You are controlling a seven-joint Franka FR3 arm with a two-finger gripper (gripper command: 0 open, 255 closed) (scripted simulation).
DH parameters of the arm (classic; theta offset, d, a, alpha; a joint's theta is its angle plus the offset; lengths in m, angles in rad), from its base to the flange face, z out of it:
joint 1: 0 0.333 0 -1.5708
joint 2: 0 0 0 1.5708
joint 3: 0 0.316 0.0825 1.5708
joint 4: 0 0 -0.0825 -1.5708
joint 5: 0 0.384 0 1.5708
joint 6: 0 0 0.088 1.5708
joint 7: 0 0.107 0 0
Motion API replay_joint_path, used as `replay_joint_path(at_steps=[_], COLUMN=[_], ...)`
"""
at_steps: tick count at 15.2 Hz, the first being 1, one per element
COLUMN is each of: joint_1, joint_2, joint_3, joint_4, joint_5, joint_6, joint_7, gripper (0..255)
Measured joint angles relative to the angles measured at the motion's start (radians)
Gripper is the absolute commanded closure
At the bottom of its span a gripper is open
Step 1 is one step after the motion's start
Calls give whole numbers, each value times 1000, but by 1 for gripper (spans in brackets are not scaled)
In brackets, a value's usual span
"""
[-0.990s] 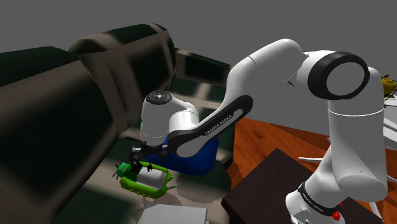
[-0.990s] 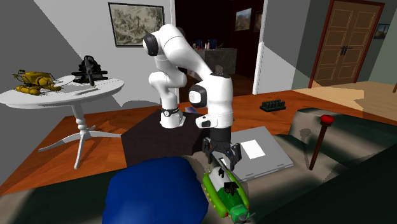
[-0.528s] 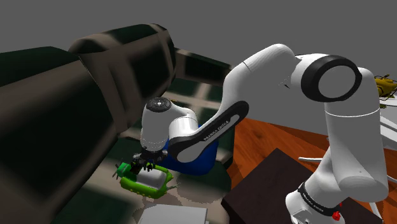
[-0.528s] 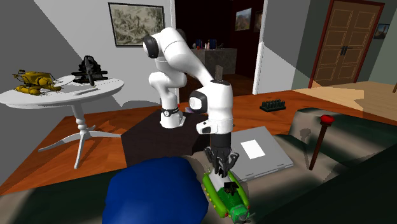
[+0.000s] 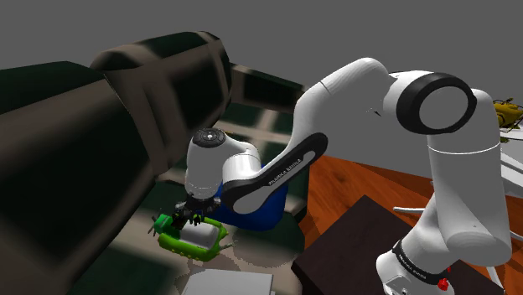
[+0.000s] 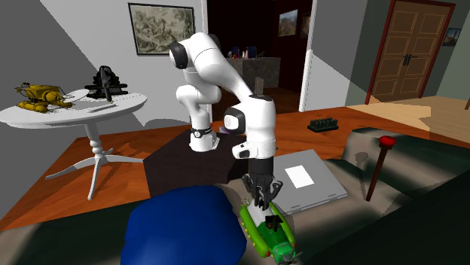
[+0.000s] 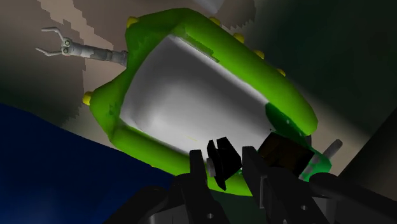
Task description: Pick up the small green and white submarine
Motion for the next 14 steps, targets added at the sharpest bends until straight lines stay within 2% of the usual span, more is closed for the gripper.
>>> replay_joint_path(at_steps=[14], joint_1=[-44], joint_2=[-104], joint_3=[58], joint_4=[20], joint_5=[83], joint_6=[-118], joint_7=[-64], gripper=[255])
